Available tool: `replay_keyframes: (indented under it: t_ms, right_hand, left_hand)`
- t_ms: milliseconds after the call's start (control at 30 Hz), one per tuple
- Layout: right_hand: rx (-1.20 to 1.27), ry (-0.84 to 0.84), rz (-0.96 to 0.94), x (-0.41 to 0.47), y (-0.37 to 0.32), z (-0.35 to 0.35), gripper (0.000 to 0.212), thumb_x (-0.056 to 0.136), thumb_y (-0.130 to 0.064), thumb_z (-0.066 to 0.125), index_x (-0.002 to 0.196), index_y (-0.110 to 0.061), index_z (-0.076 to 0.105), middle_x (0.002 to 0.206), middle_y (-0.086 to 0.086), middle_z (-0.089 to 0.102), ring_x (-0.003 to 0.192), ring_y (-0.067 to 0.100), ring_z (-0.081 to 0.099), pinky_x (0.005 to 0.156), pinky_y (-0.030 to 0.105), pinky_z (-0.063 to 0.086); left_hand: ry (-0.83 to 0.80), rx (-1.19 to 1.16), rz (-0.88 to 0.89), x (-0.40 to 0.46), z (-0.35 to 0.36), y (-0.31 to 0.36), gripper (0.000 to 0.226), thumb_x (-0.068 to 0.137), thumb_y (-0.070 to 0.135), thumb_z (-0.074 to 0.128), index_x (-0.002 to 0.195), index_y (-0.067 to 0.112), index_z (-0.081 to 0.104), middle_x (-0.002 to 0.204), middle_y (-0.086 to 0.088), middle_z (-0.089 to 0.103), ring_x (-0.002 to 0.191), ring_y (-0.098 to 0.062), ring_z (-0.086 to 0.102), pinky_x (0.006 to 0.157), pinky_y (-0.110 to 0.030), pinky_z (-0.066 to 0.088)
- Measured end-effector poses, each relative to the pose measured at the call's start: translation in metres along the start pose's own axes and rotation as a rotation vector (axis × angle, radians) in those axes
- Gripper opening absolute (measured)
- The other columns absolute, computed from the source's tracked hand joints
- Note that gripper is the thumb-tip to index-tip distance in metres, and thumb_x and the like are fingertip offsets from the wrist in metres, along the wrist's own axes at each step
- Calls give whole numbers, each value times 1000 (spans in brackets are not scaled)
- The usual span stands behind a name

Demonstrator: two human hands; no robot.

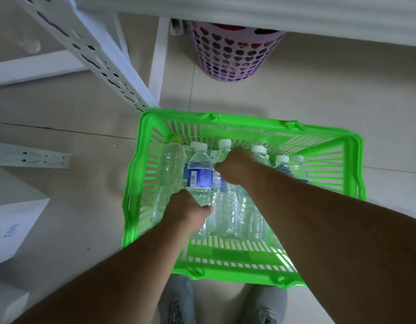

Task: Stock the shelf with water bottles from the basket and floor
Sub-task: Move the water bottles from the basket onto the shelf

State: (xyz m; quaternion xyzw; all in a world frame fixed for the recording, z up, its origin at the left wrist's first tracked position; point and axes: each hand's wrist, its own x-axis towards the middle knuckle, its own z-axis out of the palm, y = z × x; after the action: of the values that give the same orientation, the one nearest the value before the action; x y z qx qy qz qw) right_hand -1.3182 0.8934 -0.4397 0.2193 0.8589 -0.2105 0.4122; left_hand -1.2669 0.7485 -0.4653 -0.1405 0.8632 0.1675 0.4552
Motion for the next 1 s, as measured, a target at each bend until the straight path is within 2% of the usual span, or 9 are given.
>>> replay_keyframes:
  t_ms: [133,233,333,400,500,667,767,867,1000]
  right_hand:
    - [113,-37,44,7,3,1,32,91,-38,63,89,-6,59,90,8,62,97,27,67,74,28,48]
    - [349,-89,108,5,8,5,56,90,-41,68,124,-4,44,96,6,59,95,25,60,70,27,46]
    - [596,-44,122,-3,20,13,70,89,-38,72,139,-4,36,124,7,55,100,19,60,71,18,45]
    - [666,82,64,-13,31,16,61,84,-38,77,129,-9,49,113,4,62,83,15,62,54,17,46]
    - [686,156,-21,-42,38,2,47,82,-39,78,115,-16,54,102,-3,63,90,21,64,71,31,53]
    - [724,247,-158,-119,32,-61,37,79,-41,80,103,-17,66,90,-3,71,75,16,66,66,31,54]
    - [774,262,-210,-190,24,-113,31,77,-42,82,94,-19,70,83,3,74,64,14,63,57,29,53]
    - [791,284,-294,-274,13,-168,40,72,-47,84,92,-15,70,88,11,74,68,12,61,68,36,56]
    - [822,319,-420,-393,-1,-233,34,77,-35,84,96,-9,72,91,11,75,87,31,71,84,44,56]
  left_hand:
    - [-13,-41,-23,1,-3,-2,48,76,43,78,102,12,52,93,0,58,75,-20,57,60,-24,42]
    - [-5,-120,-3,-1,-3,-7,53,76,41,78,114,11,55,97,2,54,76,-17,54,48,-20,34]
    - [-8,-230,15,-7,-3,-12,34,77,35,78,91,17,51,79,6,49,63,-10,47,48,-20,31]
    - [-17,-315,39,-13,-7,-15,36,74,31,80,78,22,45,78,6,47,65,-12,47,58,-22,38]
    - [-19,-407,61,-36,-23,-15,53,59,41,83,99,18,58,106,2,62,96,-19,61,85,-33,51]
    - [56,-523,122,-99,-65,-7,68,40,54,81,98,23,62,105,-6,70,100,-27,67,90,-50,54]
    - [61,-579,189,-173,-112,8,61,47,44,83,101,25,61,107,-5,69,103,-24,65,92,-44,52]
    - [73,-596,294,-261,-161,20,50,57,36,81,102,29,60,105,3,70,104,-14,64,92,-36,51]
    - [44,-604,411,-376,-222,26,38,73,25,83,103,35,62,101,13,71,95,7,63,83,-12,48]
